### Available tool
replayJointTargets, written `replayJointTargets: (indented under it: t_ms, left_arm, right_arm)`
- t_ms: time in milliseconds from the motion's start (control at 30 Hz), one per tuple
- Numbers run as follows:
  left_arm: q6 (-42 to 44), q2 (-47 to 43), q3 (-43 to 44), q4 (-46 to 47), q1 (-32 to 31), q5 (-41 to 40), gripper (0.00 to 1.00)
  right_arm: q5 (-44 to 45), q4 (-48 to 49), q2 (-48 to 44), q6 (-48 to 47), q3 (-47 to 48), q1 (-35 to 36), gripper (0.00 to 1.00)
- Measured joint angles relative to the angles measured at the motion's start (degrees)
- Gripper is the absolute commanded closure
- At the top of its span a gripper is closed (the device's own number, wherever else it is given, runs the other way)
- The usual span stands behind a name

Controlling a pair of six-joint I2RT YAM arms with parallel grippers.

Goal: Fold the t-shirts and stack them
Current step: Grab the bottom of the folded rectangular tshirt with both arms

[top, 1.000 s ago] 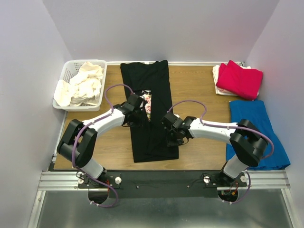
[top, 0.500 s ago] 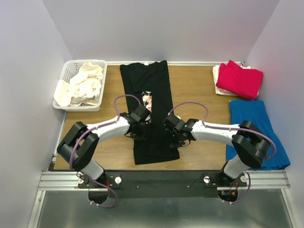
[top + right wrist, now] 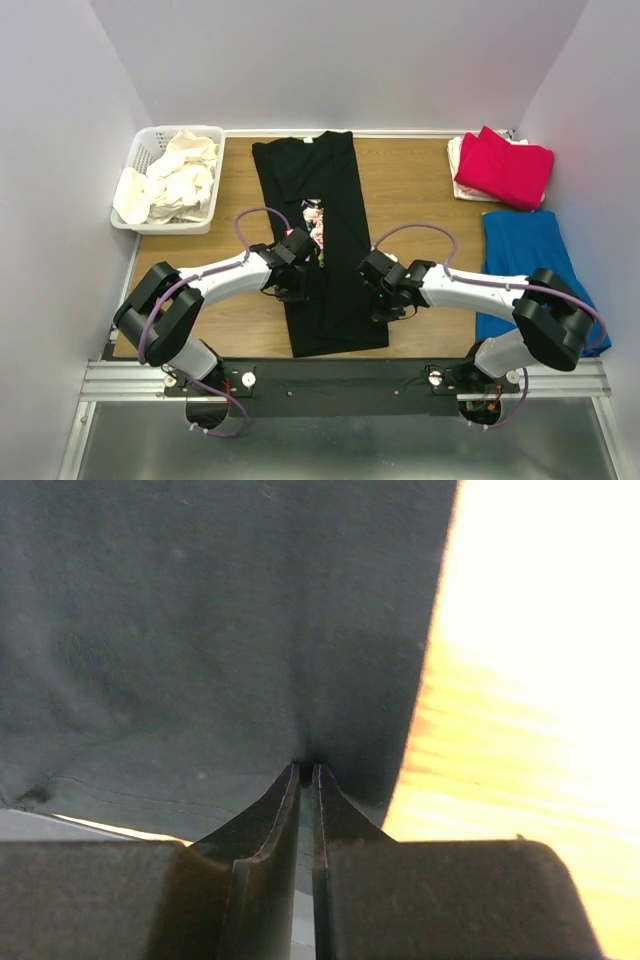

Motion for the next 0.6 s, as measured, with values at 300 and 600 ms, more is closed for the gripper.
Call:
replayJointTargets:
  t_ms: [300, 600]
  left_arm:
    - [-5.05, -1.33, -1.79, 1.09, -0.07, 0.07, 0.89]
    - [-9.46, 2.23, 2.14, -2.23, -0.07, -0.48, 0.89]
  right_arm:
    - [2.43, -6.05, -5.57, 0.04, -3.17, 0.04, 0.83]
    - [2.38, -8.33, -10.19, 0.02, -5.84, 0.04, 0.77]
